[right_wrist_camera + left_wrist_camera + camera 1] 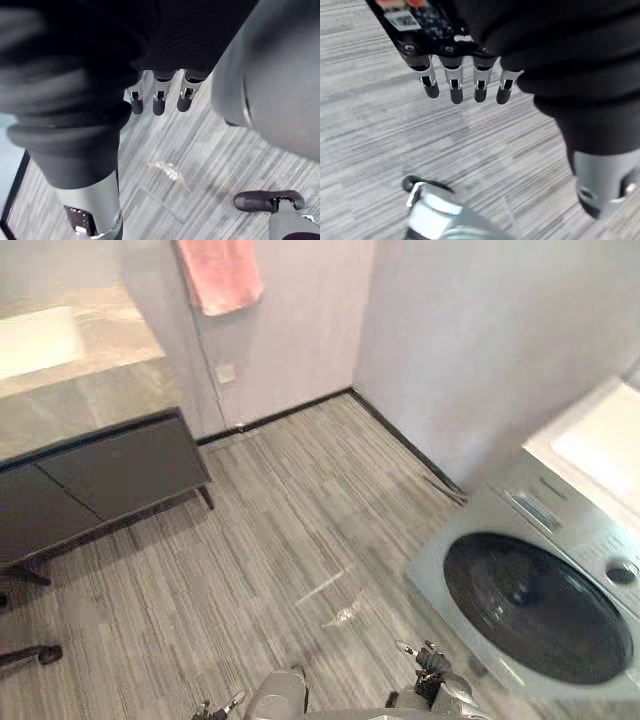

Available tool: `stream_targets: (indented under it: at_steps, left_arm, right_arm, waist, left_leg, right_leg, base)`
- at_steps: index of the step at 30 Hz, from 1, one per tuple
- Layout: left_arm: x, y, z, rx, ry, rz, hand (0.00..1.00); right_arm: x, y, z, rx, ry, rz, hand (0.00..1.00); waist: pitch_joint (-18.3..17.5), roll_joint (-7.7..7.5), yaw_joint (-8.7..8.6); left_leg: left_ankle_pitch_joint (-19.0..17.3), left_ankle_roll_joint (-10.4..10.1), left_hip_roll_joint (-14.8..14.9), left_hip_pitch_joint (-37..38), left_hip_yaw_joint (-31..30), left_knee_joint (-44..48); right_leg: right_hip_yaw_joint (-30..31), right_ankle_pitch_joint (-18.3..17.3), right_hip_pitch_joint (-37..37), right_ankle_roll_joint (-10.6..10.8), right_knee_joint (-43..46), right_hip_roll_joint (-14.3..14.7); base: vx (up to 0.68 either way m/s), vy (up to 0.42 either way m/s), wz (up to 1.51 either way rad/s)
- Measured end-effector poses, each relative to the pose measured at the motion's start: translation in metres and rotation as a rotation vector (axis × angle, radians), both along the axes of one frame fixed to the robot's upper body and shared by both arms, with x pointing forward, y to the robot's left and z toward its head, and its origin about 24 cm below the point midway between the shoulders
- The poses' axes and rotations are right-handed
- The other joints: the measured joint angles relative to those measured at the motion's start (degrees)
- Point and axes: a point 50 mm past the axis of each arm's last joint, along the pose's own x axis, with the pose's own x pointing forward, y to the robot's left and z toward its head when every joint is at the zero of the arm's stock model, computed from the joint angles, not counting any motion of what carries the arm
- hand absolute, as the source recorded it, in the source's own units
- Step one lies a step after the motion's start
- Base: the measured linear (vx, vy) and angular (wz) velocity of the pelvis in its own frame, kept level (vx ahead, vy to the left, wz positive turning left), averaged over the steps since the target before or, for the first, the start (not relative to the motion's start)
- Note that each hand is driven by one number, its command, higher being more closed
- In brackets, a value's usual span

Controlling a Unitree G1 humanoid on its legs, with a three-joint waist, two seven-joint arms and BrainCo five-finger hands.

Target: Pick up the laundry basket with both hands and put the clothes into the washing machine.

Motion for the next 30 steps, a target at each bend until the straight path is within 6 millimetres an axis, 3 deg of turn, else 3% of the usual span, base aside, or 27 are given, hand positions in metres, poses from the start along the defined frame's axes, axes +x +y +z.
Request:
stream_targets:
  at_steps: [2, 3, 4, 5, 6, 7, 9, 10, 11, 13, 14, 15, 16, 17, 18, 21, 22, 25, 27, 30]
  left_arm:
    - [0.019, -0.003, 0.003, 0.003, -0.057, -0.021, 0.0]
    - [0.026, -0.003, 0.005, 0.009, -0.07, -0.034, 0.0]
    - [0.03, -0.001, 0.006, 0.018, -0.082, -0.037, 0.0]
    - [0.031, 0.002, 0.008, 0.027, -0.094, -0.02, 0.0]
    - [0.032, -0.002, 0.007, 0.015, -0.091, -0.002, 0.0]
    - [0.029, 0.001, 0.007, 0.016, -0.091, 0.023, 0.0]
    - [0.031, -0.007, 0.006, -0.007, -0.102, 0.046, 0.0]
    - [0.032, -0.005, 0.006, -0.007, -0.108, 0.088, 0.0]
    - [0.03, -0.004, 0.006, 0.002, -0.106, 0.121, 0.0]
    - [0.03, -0.003, 0.006, 0.007, -0.106, 0.119, 0.0]
    - [0.031, -0.007, 0.006, 0.0, -0.106, 0.122, 0.0]
    - [0.03, -0.008, 0.005, -0.002, -0.105, 0.124, 0.0]
    - [0.027, -0.011, 0.004, -0.002, -0.094, 0.127, 0.0]
    - [0.022, -0.011, 0.003, -0.003, -0.081, 0.131, 0.0]
    - [0.019, -0.007, 0.003, 0.009, -0.071, 0.133, 0.0]
    - [0.02, 0.0, 0.004, 0.028, -0.067, 0.115, 0.0]
    - [0.021, -0.001, 0.004, 0.031, -0.066, 0.083, 0.0]
    - [0.024, -0.002, 0.005, 0.035, -0.073, 0.046, 0.0]
    - [0.025, -0.002, 0.005, 0.039, -0.085, 0.041, 0.0]
    - [0.025, -0.001, 0.006, 0.043, -0.09, 0.037, 0.0]
  right_arm:
    - [-0.002, -0.003, 0.002, -0.013, -0.021, -0.005, 0.0]
    - [-0.001, -0.003, 0.002, -0.013, -0.023, -0.006, 0.0]
    - [-0.007, -0.001, 0.0, -0.007, -0.008, -0.01, 0.0]
    - [-0.012, 0.003, -0.001, 0.004, 0.002, -0.012, 0.0]
    - [-0.011, 0.004, -0.001, 0.005, 0.0, -0.009, 0.0]
    - [-0.012, 0.002, -0.001, 0.0, 0.002, -0.009, 0.0]
    - [-0.012, -0.002, -0.001, -0.013, 0.002, -0.008, 0.0]
    - [-0.01, -0.004, 0.0, -0.018, -0.004, -0.011, 0.0]
    - [-0.011, -0.004, 0.0, -0.019, 0.0, -0.016, 0.0]
    - [-0.011, -0.004, -0.001, -0.022, 0.004, -0.021, 0.0]
    - [-0.009, -0.004, 0.0, -0.021, 0.003, -0.034, 0.0]
    - [-0.01, -0.005, 0.0, -0.016, 0.005, -0.051, 0.0]
    - [-0.013, -0.007, -0.001, -0.015, 0.015, -0.073, 0.0]
    - [-0.012, -0.006, -0.002, -0.011, 0.018, -0.073, 0.0]
    - [-0.013, 0.0, -0.003, 0.011, 0.025, -0.086, 0.0]
    - [-0.016, 0.007, -0.003, 0.038, 0.023, -0.12, 0.0]
    - [-0.015, 0.005, -0.002, 0.039, 0.012, -0.134, 0.0]
    - [-0.016, 0.003, -0.001, 0.034, 0.001, -0.142, 0.0]
    - [-0.016, 0.003, -0.001, 0.034, 0.002, -0.14, 0.0]
    - [-0.018, 0.003, -0.002, 0.033, 0.013, -0.136, 0.0]
  waist:
    - [0.1, 0.52, -1.32]
    - [0.0, 0.46, -1.69]
    - [-0.7, -0.63, -1.6]
    - [-1.0, -1.81, -1.44]
    - [-1.2, -1.42, -1.35]
    - [-1.9, 0.0, -1.62]
    - [-1.5, 1.04, -2.31]
    - [-0.9, 1.81, -2.06]
    - [-0.2, 1.24, -1.69]
    - [-0.2, 1.2, -1.31]
    - [-0.2, 1.46, -1.46]
    - [-0.3, 1.58, -1.36]
    - [-0.9, 2.26, -1.1]
    - [-1.4, 2.99, -1.01]
    - [-1.7, 1.28, -1.23]
    - [-1.9, -0.53, -1.26]
    - [-1.9, -0.45, -1.34]
    - [-1.7, 0.34, -1.43]
    - [-1.9, 0.02, -1.32]
    - [-2.7, -0.25, -1.51]
  left_leg:
    - [-0.6, -0.2, -1.1, 0.2, -4.9, 0.2]
    - [-1.2, -0.9, -1.3, 0.9, -7.0, 0.2]
    - [-2.6, -1.5, -1.5, 1.1, -8.6, 1.2]
    - [-4.7, -2.5, -1.9, 0.8, -9.8, 3.6]
    - [-6.5, -3.6, -0.7, 0.6, -11.3, 6.3]
    - [-6.6, -4.3, 1.6, -0.5, -9.9, 8.3]
    - [-5.7, -5.7, 3.9, -3.1, -6.5, 13.5]
    - [-4.9, -7.1, 6.3, -5.2, -1.8, 18.5]
    - [-4.6, -8.1, 9.0, -7.7, 4.8, 23.0]
    - [-5.6, -6.7, 12.8, -9.3, 14.0, 24.2]
    - [-5.5, -6.5, 13.7, -10.8, 19.0, 21.0]
    - [-5.0, -6.6, 13.7, -10.7, 20.2, 17.9]
    - [-2.8, -5.4, 13.6, -10.0, 21.8, 12.1]
    - [-1.2, -2.4, 13.5, -9.8, 22.6, 9.8]
    - [-1.1, -2.4, 12.2, -8.6, 24.3, 8.1]
    - [-1.6, -1.8, 9.5, -6.5, 24.5, 6.3]
    - [-2.3, -1.0, 8.4, -4.2, 24.2, 4.9]
    - [-2.6, -0.5, 7.6, 0.3, 23.0, 3.0]
    - [-2.6, -0.5, 7.7, 1.9, 22.1, 2.0]
    - [-1.7, -2.0, 8.6, 2.0, 20.6, 0.7]
  right_leg:
    - [5.3, 0.2, -1.8, -0.2, -8.7, 3.5]
    - [7.6, 1.0, -1.6, -1.6, -12.7, 4.5]
    - [8.9, 3.3, -1.1, -3.4, -16.9, 4.8]
    - [8.7, 6.0, 0.3, -3.5, -20.1, 4.0]
    - [5.8, 7.2, 1.4, -3.6, -18.9, 4.7]
    - [1.8, 5.6, 2.9, -4.7, -19.1, 5.6]
    - [-2.7, 3.8, 5.1, -6.0, -19.6, 6.4]
    - [-4.5, 3.0, 7.4, -6.8, -20.5, 7.3]
    - [-5.9, 2.3, 9.8, -7.4, -21.5, 7.6]
    - [-7.2, 1.7, 12.9, -7.6, -23.7, 7.6]
    - [-8.1, 1.9, 14.3, -6.9, -25.6, 7.4]
    - [-8.4, 2.0, 14.2, -6.6, -26.2, 7.3]
    - [-8.2, 2.0, 13.8, -6.0, -26.8, 7.6]
    - [-7.3, 1.6, 13.6, -5.3, -26.8, 7.8]
    - [-6.6, 1.7, 14.1, -4.8, -27.2, 6.3]
    - [-6.6, 1.9, 14.2, -4.2, -24.7, 3.8]
    - [-6.1, 1.9, 12.3, -4.2, -16.9, 2.4]
    - [-4.0, 1.5, 9.1, -2.5, -5.8, 0.1]
    - [-4.3, 1.2, 8.5, -2.5, -6.4, 0.0]
    - [-5.7, 2.4, 7.9, -3.2, -16.3, -0.1]
  base:
    - [0.26, -0.129, 1.55]
    - [0.24, -0.182, 1.45]
    - [0.42, -0.361, 1.5]
    - [0.36, -0.319, 1.3]
    - [0.44, -0.412, 1.22]
    - [0.33, -0.316, 1.37]
    - [0.31, -0.309, 1.12]
    - [0.19, -0.184, 0.65]
    - [0.18, -0.153, 0.58]
    - [0.19, -0.089, 0.51]
    - [0.2, -0.025, 0.39]
    - [0.13, 0.031, 0.12]
    - [0.11, 0.092, -0.2]
    - [0.18, 0.15, -0.33]
    - [0.28, 0.182, -0.26]
    - [0.23, 0.129, 0.06]
    - [0.22, 0.142, 0.29]
    - [0.21, 0.091, 0.4]
    - [0.16, -0.028, 0.38]
    - [0.1, -0.108, 0.25]
